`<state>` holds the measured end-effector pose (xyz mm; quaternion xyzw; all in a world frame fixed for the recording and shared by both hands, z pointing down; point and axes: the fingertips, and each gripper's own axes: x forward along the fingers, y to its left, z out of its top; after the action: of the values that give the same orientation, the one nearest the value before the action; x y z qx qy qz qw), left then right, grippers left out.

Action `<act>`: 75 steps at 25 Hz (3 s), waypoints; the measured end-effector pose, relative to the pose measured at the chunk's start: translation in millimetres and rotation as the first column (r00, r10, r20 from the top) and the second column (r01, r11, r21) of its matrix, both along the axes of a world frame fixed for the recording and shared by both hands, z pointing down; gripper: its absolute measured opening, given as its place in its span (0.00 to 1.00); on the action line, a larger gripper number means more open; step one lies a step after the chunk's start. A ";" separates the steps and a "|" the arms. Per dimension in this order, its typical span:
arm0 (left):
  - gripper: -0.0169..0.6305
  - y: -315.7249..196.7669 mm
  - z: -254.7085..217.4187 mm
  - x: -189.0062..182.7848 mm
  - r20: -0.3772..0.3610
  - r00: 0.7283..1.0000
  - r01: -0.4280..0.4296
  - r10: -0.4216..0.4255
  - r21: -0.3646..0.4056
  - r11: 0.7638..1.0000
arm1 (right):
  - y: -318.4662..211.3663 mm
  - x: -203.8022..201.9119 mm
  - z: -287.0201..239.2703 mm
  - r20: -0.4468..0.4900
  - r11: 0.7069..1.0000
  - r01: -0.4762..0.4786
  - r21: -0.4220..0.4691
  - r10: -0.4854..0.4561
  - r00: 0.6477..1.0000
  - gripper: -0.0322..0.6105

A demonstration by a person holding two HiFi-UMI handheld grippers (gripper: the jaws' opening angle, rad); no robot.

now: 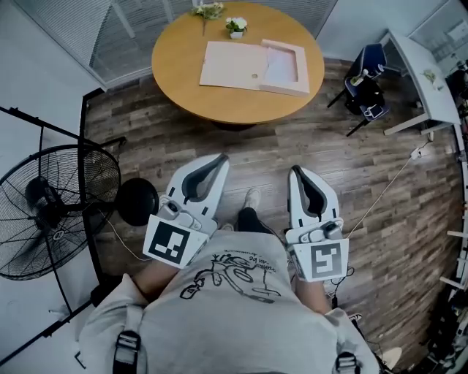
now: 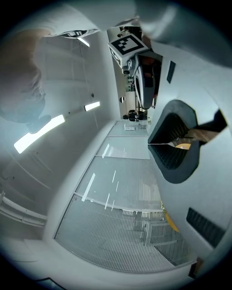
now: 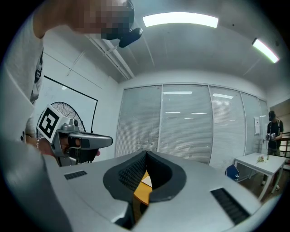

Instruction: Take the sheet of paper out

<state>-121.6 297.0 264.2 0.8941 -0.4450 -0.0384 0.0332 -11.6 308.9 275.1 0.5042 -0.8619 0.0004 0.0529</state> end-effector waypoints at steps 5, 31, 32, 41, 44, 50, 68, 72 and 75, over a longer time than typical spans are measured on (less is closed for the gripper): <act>0.06 -23.1 -1.2 10.2 0.001 1.000 0.008 -0.008 0.003 1.000 | -25.0 10.6 -0.2 0.000 1.000 0.005 -0.004 -0.005 1.000 0.06; 0.06 -137.2 -2.1 81.7 0.014 1.000 0.019 -0.019 0.003 1.000 | -140.0 83.3 4.2 -0.033 0.999 0.041 -0.002 -0.041 0.999 0.06; 0.06 -140.9 -0.4 83.8 0.022 1.000 0.019 -0.019 -0.001 1.000 | -143.8 85.8 4.8 -0.033 0.999 0.041 -0.003 -0.041 0.999 0.06; 0.06 -172.0 14.4 101.2 0.082 0.996 0.025 -0.023 -0.032 0.999 | -177.2 106.7 11.6 -0.028 0.999 0.050 -0.011 -0.050 0.998 0.06; 0.06 -183.1 13.3 108.7 0.082 0.996 0.028 -0.025 -0.034 0.999 | -188.4 114.8 10.6 -0.027 0.999 0.049 -0.011 -0.049 0.998 0.06; 0.06 -203.2 14.3 125.2 0.074 0.997 0.029 -0.026 -0.033 0.999 | -208.1 130.2 13.0 -0.026 0.998 0.055 -0.012 -0.056 0.998 0.06; 0.06 -217.5 24.8 145.5 0.079 0.996 0.053 -0.048 -0.062 0.997 | -224.9 150.1 22.0 -0.013 0.996 0.080 -0.029 -0.081 0.997 0.06; 0.06 -218.8 25.7 142.0 0.080 0.996 0.055 -0.050 -0.063 0.996 | -227.3 146.4 22.9 -0.014 0.996 0.083 -0.028 -0.083 0.996 0.06; 0.06 -223.7 24.8 138.1 0.080 0.995 0.057 -0.052 -0.060 0.997 | -232.8 142.4 21.5 -0.012 0.996 0.084 -0.024 -0.084 0.996 0.06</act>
<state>16.5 73.3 289.0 0.8810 -0.4711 0.0100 0.0426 130.8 76.1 296.6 0.4670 -0.8819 0.0048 0.0645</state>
